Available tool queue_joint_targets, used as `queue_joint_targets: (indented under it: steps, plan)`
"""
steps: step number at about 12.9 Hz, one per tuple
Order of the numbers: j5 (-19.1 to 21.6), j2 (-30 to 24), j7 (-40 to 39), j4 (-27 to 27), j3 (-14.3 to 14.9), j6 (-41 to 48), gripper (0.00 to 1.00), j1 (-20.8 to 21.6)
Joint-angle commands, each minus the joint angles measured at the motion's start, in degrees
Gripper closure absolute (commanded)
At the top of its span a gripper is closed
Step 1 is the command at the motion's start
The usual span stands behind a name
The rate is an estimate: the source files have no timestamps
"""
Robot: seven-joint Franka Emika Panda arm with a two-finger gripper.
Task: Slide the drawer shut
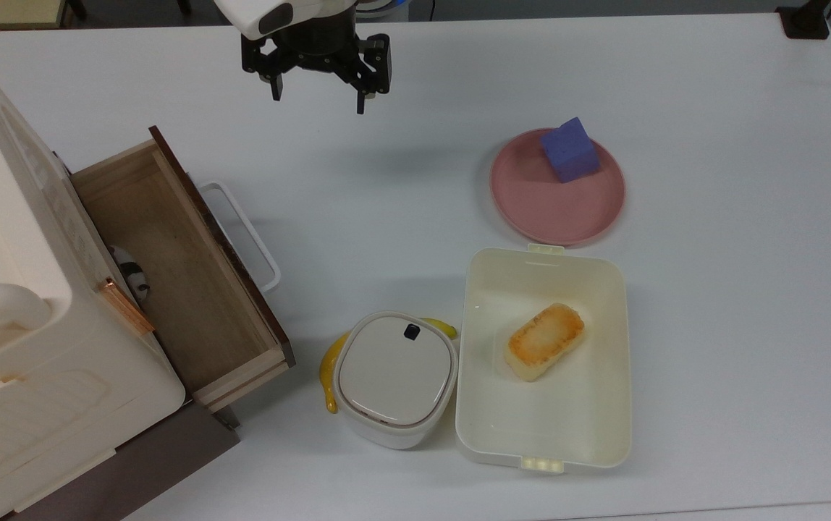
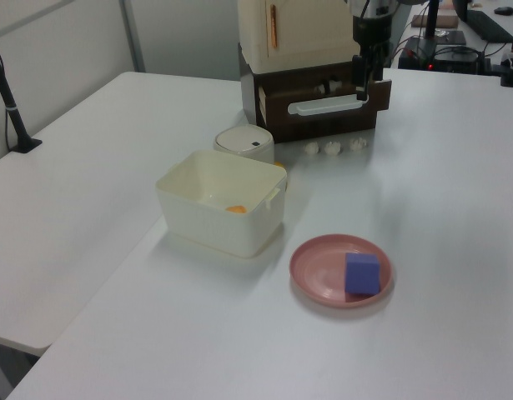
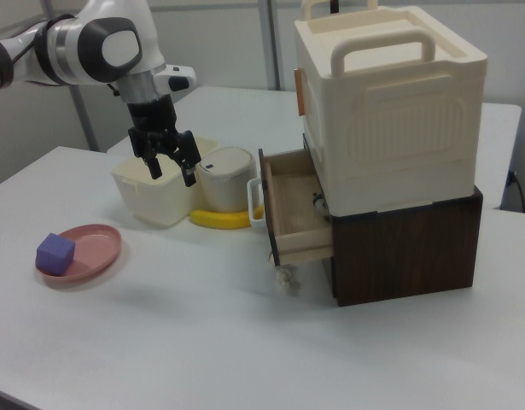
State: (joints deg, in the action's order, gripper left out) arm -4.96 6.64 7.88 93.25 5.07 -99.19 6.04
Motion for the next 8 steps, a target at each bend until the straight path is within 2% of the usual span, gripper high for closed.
queue_joint_targets:
  steps: [1,8]
  plan:
    - [1.0,-0.67,-1.47,1.05,0.55,0.48,0.0,0.02]
    - [1.1,-0.58,-2.34,1.05,1.08,0.31,0.0,0.11]
